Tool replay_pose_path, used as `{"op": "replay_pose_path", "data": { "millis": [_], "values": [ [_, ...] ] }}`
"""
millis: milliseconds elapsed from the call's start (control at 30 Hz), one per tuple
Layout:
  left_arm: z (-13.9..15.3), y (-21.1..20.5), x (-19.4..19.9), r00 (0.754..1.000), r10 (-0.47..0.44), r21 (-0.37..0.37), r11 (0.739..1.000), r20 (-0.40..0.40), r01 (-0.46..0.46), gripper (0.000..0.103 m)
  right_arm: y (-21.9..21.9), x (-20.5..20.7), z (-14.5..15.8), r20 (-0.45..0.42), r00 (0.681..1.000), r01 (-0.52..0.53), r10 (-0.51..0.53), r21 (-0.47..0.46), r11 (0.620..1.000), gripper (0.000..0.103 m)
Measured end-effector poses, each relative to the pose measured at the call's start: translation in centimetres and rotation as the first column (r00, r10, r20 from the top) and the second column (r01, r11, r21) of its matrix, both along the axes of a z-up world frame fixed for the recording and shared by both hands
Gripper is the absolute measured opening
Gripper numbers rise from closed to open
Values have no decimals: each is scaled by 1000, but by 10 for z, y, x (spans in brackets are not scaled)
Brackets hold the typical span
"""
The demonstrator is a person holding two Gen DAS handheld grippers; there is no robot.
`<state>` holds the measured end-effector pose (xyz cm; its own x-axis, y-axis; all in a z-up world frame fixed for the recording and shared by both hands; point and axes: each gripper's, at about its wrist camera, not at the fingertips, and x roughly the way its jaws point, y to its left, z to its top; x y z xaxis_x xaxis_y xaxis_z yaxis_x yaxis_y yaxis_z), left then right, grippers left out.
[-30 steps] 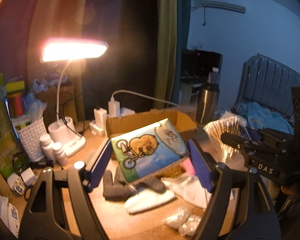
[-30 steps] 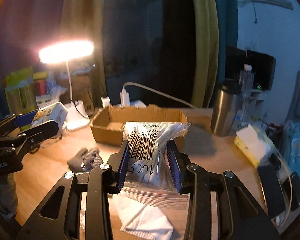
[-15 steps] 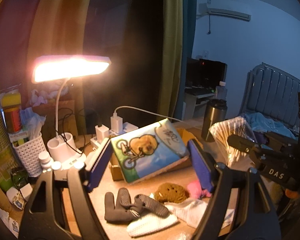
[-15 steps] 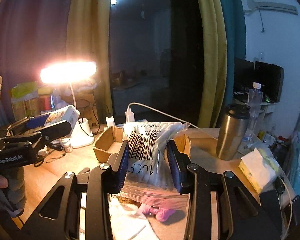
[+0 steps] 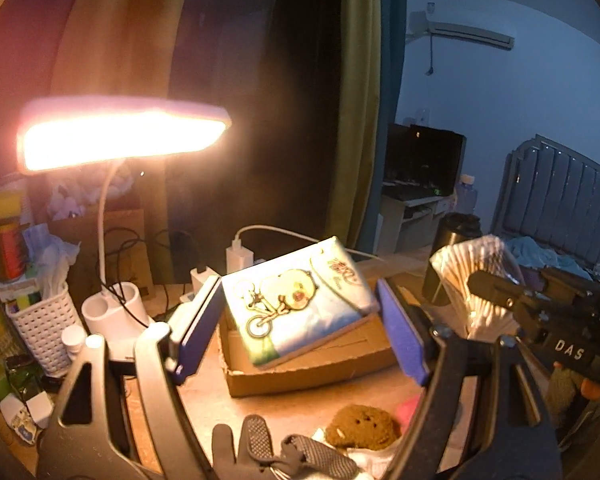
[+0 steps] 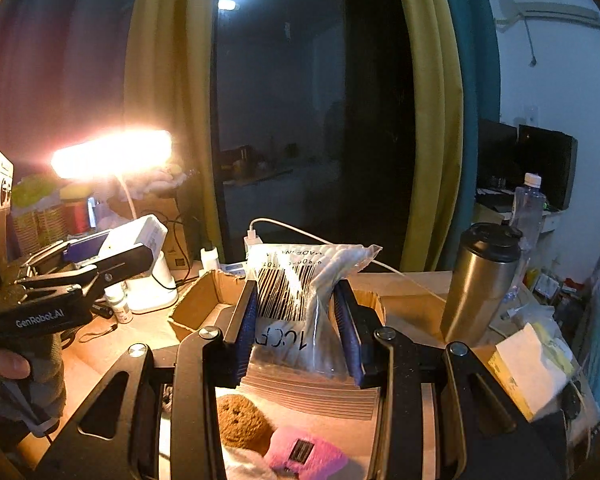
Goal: Organize soft objects
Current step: 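Lift the cartoon pack with the left tool while the right tool carries the swab bag over the box, then lower both items into the cardboard box and open both tools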
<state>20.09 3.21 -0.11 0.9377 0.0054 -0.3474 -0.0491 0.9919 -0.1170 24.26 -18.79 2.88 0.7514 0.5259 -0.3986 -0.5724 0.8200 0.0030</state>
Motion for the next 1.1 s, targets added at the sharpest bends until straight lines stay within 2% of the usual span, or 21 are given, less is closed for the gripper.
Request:
{"op": "replay_pose_path", "data": {
  "millis": [267,467,767,1100],
  "values": [
    [-20,7,34,1000,19,11,1000,-6,-19,78,3,36,-13,-34,999,3,-3,7,1000,40],
    [-40,10,60,999,9,8,1000,-33,-8,78,8,66,-34,-92,996,2,-2,3,1000,40],
    [-74,2,94,991,-34,-1,999,-130,34,78,12,98,-64,-140,990,18,-17,5,1000,40],
    [-101,-26,125,966,-121,-2,992,-230,124,78,21,127,-97,-196,978,61,-66,-33,998,40]
  ]
}}
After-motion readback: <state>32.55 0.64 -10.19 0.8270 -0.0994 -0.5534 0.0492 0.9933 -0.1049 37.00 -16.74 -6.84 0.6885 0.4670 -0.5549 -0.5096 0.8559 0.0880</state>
